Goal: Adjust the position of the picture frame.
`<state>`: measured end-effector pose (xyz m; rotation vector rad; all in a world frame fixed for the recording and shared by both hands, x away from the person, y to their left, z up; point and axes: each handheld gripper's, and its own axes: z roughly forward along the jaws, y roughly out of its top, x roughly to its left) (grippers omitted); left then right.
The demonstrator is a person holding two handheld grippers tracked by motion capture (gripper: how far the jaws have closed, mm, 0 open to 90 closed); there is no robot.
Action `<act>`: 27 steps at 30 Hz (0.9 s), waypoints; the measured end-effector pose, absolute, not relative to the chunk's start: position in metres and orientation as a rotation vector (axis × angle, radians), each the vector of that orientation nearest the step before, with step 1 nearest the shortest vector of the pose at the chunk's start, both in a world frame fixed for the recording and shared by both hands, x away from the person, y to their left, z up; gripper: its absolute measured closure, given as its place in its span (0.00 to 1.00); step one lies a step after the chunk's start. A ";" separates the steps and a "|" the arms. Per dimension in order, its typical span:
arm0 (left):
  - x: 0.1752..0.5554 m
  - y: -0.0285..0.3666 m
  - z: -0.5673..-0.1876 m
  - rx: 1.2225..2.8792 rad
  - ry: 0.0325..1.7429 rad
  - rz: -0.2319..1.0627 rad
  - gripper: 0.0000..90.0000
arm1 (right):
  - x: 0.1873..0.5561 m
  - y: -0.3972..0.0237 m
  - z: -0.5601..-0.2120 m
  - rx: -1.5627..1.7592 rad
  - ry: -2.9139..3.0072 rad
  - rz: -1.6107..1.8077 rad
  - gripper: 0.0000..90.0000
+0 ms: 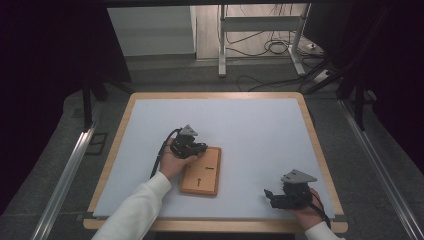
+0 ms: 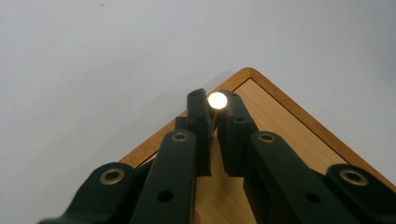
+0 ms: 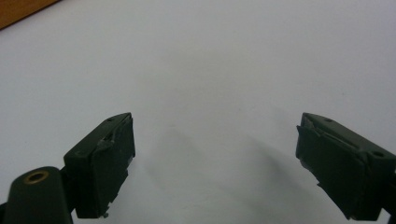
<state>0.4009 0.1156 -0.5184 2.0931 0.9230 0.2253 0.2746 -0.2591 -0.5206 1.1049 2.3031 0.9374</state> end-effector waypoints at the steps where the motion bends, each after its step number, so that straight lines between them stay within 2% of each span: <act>1: 0.401 0.117 -0.519 2.091 0.925 0.227 0.93 | 0.275 -0.259 -0.521 1.106 2.305 0.936 0.13; 15: 0.399 0.120 -0.519 2.094 0.910 0.243 0.93 | 0.275 -0.258 -0.522 1.107 2.306 0.933 0.13; 16: 0.398 0.121 -0.518 2.079 0.897 0.231 0.91 | 0.275 -0.258 -0.522 1.106 2.306 0.934 0.13; 17: 0.398 0.122 -0.517 2.069 0.892 0.232 0.84 | 0.274 -0.258 -0.521 1.099 2.300 0.941 0.13; 22: 0.390 0.130 -0.504 2.052 0.852 0.336 0.63 | 0.272 -0.258 -0.517 1.073 2.263 1.003 0.13; 27: 0.386 0.135 -0.503 2.075 0.834 0.341 0.54 | 0.271 -0.256 -0.515 1.056 2.258 1.031 0.13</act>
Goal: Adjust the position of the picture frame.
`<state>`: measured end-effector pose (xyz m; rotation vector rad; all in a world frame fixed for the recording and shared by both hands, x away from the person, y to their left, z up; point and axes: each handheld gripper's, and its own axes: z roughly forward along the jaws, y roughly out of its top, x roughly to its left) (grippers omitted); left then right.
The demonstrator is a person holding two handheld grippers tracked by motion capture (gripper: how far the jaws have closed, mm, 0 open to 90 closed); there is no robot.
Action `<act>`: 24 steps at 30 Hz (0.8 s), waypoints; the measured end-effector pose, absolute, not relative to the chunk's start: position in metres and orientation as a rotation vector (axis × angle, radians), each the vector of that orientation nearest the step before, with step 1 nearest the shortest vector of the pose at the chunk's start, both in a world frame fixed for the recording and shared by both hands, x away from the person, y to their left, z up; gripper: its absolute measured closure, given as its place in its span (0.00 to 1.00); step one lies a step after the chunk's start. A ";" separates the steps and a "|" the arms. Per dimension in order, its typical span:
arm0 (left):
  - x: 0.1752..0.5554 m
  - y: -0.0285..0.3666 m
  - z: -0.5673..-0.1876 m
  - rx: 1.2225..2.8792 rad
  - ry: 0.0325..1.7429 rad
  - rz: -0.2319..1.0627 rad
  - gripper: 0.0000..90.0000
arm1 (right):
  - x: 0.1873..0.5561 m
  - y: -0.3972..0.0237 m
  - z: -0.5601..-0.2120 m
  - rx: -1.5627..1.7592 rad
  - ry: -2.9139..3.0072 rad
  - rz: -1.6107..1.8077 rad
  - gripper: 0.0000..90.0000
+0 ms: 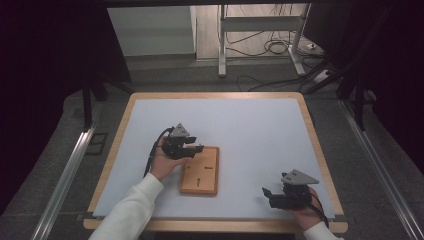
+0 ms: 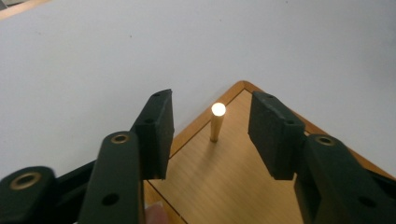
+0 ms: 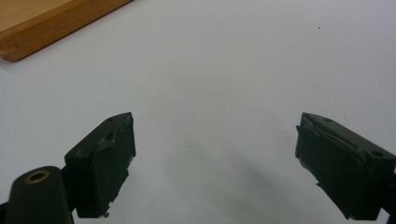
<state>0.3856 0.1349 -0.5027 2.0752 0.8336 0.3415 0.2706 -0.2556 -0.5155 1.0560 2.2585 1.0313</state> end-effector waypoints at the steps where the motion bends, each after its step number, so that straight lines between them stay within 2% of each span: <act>1: 0.385 0.135 -0.503 2.082 0.831 0.342 0.52 | 0.270 -0.255 -0.516 1.056 2.260 1.034 0.13; 11: 0.384 0.139 -0.504 2.107 0.827 0.330 0.45 | 0.269 -0.253 -0.513 1.049 2.262 1.089 0.14; 24: 0.383 0.143 -0.505 2.114 0.817 0.339 0.43 | 0.268 -0.251 -0.512 1.036 2.272 1.105 0.14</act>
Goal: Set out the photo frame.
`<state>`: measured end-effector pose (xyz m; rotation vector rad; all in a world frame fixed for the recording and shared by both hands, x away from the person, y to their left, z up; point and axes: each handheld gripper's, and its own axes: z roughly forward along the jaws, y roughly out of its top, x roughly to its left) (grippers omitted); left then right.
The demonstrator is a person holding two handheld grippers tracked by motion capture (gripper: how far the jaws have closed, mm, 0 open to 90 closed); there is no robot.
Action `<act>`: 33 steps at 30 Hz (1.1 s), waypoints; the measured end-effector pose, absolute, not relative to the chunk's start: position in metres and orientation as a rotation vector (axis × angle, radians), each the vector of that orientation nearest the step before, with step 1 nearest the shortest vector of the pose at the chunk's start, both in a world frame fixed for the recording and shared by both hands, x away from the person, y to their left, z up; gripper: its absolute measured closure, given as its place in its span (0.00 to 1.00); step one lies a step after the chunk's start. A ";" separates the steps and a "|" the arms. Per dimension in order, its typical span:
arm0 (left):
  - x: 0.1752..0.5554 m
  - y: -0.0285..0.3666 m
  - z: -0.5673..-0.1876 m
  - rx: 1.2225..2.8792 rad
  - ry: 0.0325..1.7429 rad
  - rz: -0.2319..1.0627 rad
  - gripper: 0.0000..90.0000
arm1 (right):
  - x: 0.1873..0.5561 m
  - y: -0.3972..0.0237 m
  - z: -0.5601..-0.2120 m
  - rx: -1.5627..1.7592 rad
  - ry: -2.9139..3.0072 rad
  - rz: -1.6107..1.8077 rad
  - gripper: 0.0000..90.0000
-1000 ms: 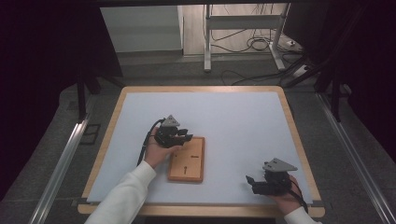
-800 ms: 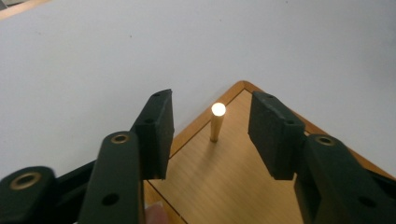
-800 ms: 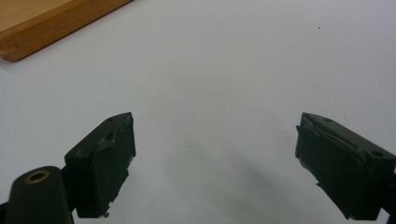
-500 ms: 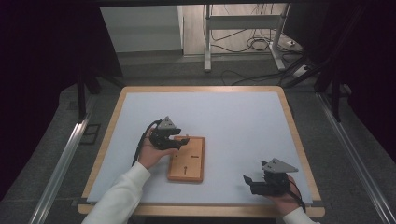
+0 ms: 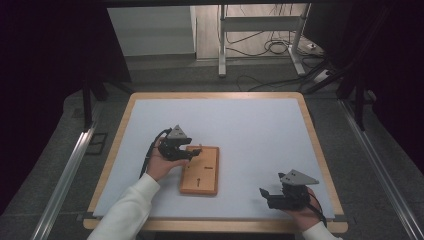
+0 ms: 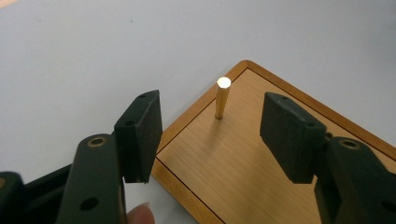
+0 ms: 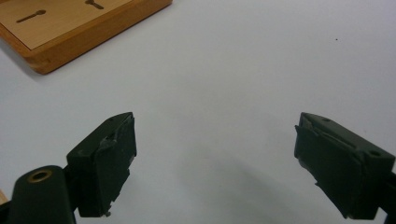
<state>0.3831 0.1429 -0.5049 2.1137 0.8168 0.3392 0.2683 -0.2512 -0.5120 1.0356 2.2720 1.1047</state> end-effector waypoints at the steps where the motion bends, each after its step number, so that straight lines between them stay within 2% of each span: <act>1: 0.383 0.142 -0.505 2.117 0.813 0.341 0.43 | 0.269 -0.251 -0.512 1.035 2.271 1.107 0.14; 13: 0.400 0.136 -0.505 2.178 0.683 0.338 0.48 | 0.267 -0.252 -0.511 1.042 2.258 1.099 0.14; 17: 0.406 0.138 -0.508 2.180 0.671 0.310 0.52 | 0.268 -0.249 -0.513 1.038 2.270 1.087 0.14; 26: 0.414 0.142 -0.514 2.150 0.661 0.243 0.68 | 0.268 -0.249 -0.513 1.036 2.274 1.082 0.14; 33: 0.413 0.136 -0.519 2.147 0.644 0.210 0.73 | 0.267 -0.248 -0.513 1.034 2.275 1.076 0.14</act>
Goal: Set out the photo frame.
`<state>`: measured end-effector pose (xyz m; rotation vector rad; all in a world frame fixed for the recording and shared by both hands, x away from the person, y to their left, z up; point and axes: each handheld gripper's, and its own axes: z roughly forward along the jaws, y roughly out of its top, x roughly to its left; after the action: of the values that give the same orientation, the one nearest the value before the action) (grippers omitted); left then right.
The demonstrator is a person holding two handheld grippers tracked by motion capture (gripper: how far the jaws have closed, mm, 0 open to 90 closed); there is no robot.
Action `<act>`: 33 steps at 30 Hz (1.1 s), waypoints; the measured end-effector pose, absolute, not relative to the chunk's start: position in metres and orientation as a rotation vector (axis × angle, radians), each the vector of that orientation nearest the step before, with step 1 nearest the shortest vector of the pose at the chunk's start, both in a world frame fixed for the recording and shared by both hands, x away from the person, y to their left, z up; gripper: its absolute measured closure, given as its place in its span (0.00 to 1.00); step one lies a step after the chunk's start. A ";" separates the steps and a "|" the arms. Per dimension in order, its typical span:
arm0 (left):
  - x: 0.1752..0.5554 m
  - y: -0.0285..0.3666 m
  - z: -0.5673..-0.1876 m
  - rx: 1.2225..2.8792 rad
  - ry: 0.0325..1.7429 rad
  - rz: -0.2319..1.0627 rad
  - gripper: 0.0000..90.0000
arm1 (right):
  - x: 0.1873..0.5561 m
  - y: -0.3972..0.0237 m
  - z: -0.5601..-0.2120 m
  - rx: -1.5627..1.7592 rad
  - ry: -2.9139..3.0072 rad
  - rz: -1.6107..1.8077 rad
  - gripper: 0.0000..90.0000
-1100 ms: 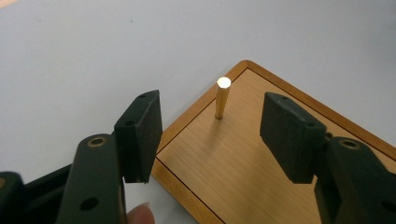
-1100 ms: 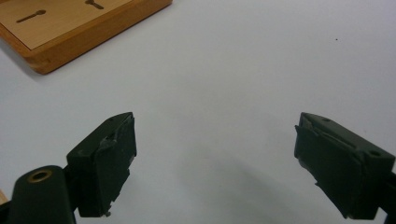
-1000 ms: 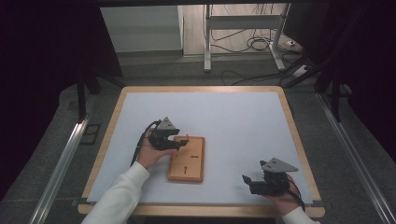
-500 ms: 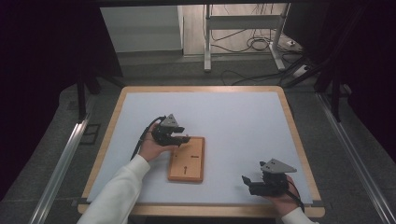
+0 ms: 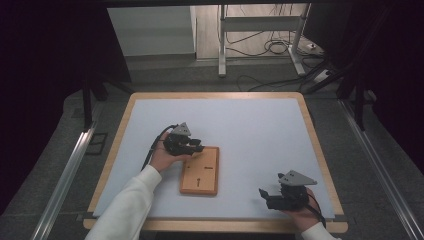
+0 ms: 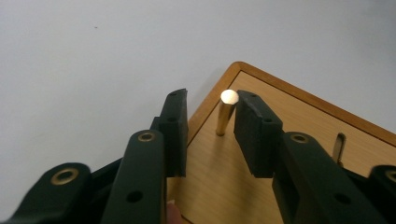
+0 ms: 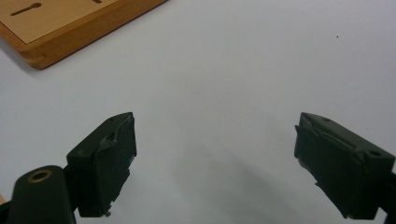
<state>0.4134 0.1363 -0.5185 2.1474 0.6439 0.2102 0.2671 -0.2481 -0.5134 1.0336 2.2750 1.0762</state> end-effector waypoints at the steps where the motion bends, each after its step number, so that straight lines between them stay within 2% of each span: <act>1: 0.414 0.136 -0.519 2.158 0.635 0.211 0.74 | 0.267 -0.248 -0.513 1.034 2.275 1.075 0.14; 12: 0.416 0.131 -0.522 2.159 0.636 0.175 0.92 | 0.268 -0.247 -0.515 1.032 2.283 1.067 0.14; 33: 0.424 0.132 -0.519 2.150 0.734 0.042 0.92 | 0.266 -0.240 -0.514 0.981 2.305 1.060 0.14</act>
<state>0.4240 0.1316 -0.5195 2.1500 0.7335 0.0417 0.2660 -0.2398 -0.5144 0.9806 2.3049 1.0605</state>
